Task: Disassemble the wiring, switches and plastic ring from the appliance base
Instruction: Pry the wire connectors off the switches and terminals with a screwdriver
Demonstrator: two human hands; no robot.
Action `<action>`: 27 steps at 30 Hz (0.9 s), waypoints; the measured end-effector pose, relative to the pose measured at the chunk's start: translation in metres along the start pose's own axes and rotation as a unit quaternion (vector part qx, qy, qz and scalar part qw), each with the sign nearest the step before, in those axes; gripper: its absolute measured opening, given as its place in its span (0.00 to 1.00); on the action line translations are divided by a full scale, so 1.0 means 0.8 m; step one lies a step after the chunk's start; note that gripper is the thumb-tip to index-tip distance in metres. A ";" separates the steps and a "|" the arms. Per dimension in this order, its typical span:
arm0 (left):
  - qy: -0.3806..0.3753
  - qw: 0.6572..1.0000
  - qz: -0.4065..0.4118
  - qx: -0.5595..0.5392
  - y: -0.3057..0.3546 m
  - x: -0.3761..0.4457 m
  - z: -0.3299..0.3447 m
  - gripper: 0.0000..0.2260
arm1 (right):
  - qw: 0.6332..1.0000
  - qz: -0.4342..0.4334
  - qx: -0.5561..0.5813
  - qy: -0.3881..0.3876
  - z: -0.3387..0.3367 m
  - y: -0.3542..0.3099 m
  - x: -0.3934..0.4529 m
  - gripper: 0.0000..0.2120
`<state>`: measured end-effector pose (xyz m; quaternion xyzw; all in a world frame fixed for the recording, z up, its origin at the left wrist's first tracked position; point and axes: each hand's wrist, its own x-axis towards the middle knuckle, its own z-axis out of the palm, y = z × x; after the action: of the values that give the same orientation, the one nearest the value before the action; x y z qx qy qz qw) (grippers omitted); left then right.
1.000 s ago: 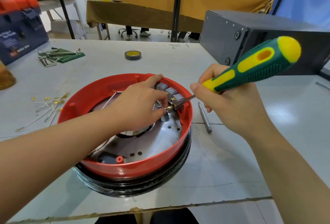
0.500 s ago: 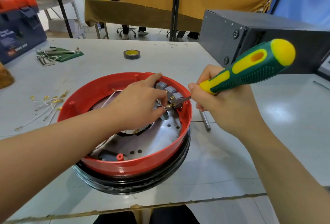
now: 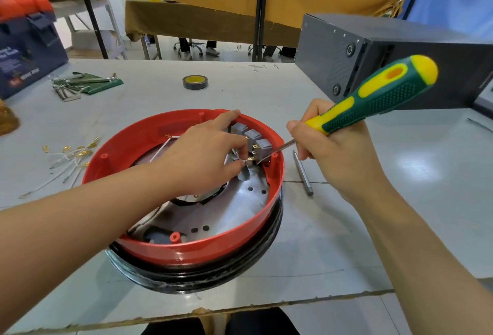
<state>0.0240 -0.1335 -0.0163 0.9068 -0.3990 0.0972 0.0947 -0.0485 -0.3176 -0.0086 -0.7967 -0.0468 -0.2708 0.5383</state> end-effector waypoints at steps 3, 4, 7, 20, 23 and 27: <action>-0.003 1.000 0.000 -0.003 0.001 0.000 0.000 0.06 | 0.999 -0.032 -0.015 0.007 0.000 -0.003 -0.001 0.14; -0.003 1.000 0.002 -0.003 0.002 0.000 0.000 0.06 | 0.999 -0.040 -0.019 0.011 0.000 -0.004 -0.002 0.14; -0.002 1.000 0.007 -0.002 0.003 -0.001 0.001 0.05 | 0.998 -0.059 -0.030 0.022 -0.001 -0.008 -0.006 0.14; 0.001 1.000 0.007 -0.006 0.002 0.000 0.002 0.05 | 0.996 -0.069 -0.064 0.009 0.000 -0.012 -0.012 0.14; 0.002 1.000 0.007 -0.009 0.001 0.001 0.002 0.05 | 0.996 -0.066 -0.056 0.013 -0.001 -0.012 -0.012 0.14; -0.003 1.000 0.010 -0.005 0.000 0.002 0.003 0.04 | 0.996 -0.065 -0.055 0.016 -0.001 -0.012 -0.011 0.14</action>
<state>0.0252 -0.1349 -0.0183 0.9026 -0.4087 0.0936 0.0973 -0.0600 -0.3121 -0.0046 -0.8160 -0.0746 -0.3201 0.4754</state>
